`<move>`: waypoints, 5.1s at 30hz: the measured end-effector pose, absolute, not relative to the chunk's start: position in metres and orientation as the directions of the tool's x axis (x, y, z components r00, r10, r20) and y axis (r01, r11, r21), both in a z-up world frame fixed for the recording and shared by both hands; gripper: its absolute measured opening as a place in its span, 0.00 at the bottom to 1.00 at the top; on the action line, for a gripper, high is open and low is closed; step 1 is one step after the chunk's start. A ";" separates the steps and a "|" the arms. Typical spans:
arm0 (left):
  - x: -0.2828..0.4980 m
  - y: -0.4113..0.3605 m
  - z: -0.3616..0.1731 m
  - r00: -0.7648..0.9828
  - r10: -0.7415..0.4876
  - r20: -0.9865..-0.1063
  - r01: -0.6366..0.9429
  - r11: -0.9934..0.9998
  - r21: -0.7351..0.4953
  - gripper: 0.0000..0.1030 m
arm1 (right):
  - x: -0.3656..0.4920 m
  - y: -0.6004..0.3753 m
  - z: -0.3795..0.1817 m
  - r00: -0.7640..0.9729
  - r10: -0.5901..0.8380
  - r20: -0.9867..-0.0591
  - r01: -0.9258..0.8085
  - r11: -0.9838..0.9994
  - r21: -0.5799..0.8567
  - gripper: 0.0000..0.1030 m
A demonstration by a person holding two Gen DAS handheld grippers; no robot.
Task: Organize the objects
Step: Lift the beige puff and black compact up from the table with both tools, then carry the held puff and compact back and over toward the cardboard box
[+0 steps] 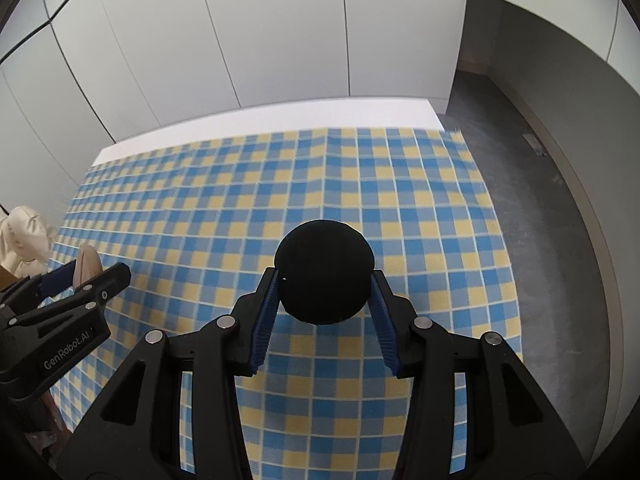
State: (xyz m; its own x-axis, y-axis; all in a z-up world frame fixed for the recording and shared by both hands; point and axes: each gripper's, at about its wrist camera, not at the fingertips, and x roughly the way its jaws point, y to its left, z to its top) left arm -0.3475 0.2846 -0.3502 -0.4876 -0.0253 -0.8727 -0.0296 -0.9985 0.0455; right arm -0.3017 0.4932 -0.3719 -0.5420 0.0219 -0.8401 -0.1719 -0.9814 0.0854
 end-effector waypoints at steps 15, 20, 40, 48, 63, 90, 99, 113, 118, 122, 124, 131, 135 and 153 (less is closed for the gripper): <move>-0.342 0.256 -0.286 -0.532 0.033 -0.846 -0.015 -0.999 -0.030 0.55 | -0.291 0.476 -0.309 -0.595 0.037 -0.803 -0.136 -0.989 0.055 0.45; -0.340 0.245 -0.276 -0.536 0.008 -0.844 0.013 -1.000 -0.018 0.55 | -0.288 0.473 -0.305 -0.591 0.018 -0.807 -0.137 -0.987 0.078 0.45; -0.321 0.233 -0.125 -0.604 -0.066 -0.794 0.014 -0.997 0.072 0.56 | -0.268 0.448 -0.152 -0.651 0.067 -0.756 -0.125 -0.992 0.020 0.45; -0.299 0.229 -0.063 -0.653 -0.054 -0.755 0.004 -0.998 0.068 0.57 | -0.250 0.434 -0.084 -0.687 0.084 -0.722 -0.114 -0.993 -0.007 0.45; -0.257 0.231 -0.007 -0.696 -0.042 -0.717 -0.010 -0.998 0.068 0.57 | -0.212 0.418 -0.015 -0.731 0.094 -0.676 -0.113 -0.993 -0.015 0.45; -0.218 0.211 -0.003 -0.692 -0.076 -0.718 0.035 -0.997 0.072 0.57 | -0.176 0.402 -0.014 -0.722 0.077 -0.688 -0.095 -0.995 -0.011 0.45; -0.189 0.205 0.000 -0.702 -0.085 -0.707 0.042 -0.996 0.079 0.57 | -0.147 0.393 -0.015 -0.726 0.098 -0.681 -0.106 -0.994 -0.031 0.45; -0.126 0.203 0.003 -0.725 -0.038 -0.688 -0.001 -0.998 0.056 0.57 | -0.089 0.369 -0.028 -0.727 0.093 -0.680 -0.086 -0.995 -0.043 0.45; -0.095 0.201 -0.007 -0.733 -0.064 -0.677 0.005 -0.996 0.089 0.57 | -0.069 0.364 -0.036 -0.721 0.083 -0.687 -0.076 -0.996 -0.041 0.45; -0.076 0.200 -0.015 -0.732 -0.075 -0.677 0.006 -0.995 0.103 0.58 | -0.048 0.365 -0.042 -0.724 0.077 -0.686 -0.095 -0.995 -0.012 0.45; -0.068 0.201 -0.019 -0.728 -0.062 -0.683 -0.004 -0.996 0.094 0.58 | -0.037 0.364 -0.044 -0.726 0.063 -0.685 -0.095 -0.995 0.009 0.45; -0.041 0.202 -0.023 -0.734 -0.046 -0.677 -0.026 -0.995 0.096 0.58 | 0.000 0.360 -0.050 -0.727 0.047 -0.685 -0.095 -0.995 0.032 0.45; -0.020 0.201 -0.026 -0.742 -0.047 -0.668 -0.026 -0.995 0.099 0.58 | 0.020 0.360 -0.056 -0.718 0.046 -0.695 -0.101 -0.994 0.038 0.45; 0.042 0.173 -0.066 -0.717 -0.012 -0.697 -0.032 -0.998 0.051 0.57 | 0.094 0.357 -0.097 -0.661 0.008 -0.750 -0.078 -0.995 0.059 0.45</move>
